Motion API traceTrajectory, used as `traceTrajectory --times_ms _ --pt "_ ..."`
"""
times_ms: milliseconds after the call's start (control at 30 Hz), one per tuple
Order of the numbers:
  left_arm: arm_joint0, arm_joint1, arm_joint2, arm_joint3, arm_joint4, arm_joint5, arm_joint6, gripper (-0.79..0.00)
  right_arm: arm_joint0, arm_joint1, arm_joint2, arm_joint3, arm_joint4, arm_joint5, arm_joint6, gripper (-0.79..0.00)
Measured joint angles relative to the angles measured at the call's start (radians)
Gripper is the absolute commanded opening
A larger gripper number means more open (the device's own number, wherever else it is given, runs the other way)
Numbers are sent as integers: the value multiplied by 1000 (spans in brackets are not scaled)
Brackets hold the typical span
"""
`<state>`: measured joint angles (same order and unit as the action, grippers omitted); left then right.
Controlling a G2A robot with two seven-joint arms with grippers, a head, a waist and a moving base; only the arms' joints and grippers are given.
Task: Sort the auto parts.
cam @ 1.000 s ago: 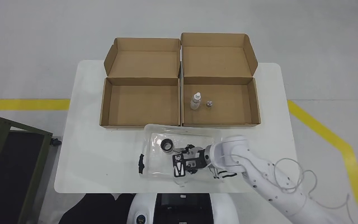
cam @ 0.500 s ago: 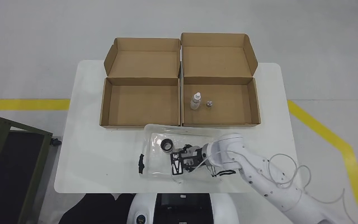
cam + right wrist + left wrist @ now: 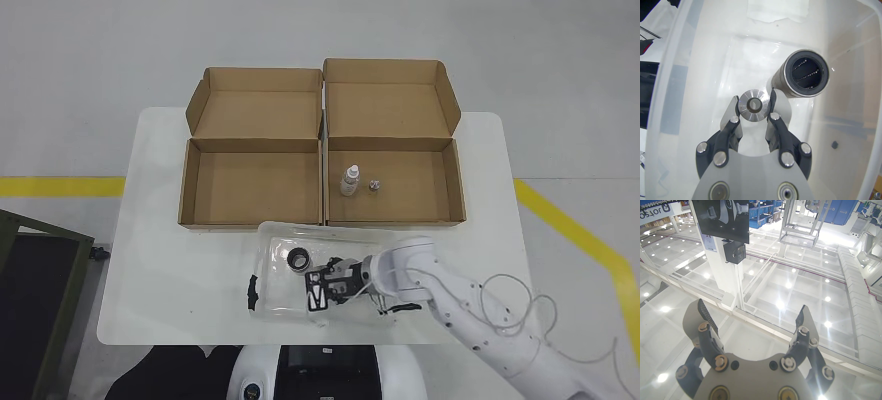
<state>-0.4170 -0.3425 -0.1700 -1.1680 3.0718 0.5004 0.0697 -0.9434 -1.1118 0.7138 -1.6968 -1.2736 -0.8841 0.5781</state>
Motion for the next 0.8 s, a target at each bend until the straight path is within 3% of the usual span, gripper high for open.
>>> traceTrajectory --times_ms 500,800 --pt "0 0 0 0 0 0 0 0 -70 40 106 -173 -2 -49 -4 -785" --pt "0 0 0 0 0 0 0 0 -84 51 165 -217 38 -61 -99 -785"
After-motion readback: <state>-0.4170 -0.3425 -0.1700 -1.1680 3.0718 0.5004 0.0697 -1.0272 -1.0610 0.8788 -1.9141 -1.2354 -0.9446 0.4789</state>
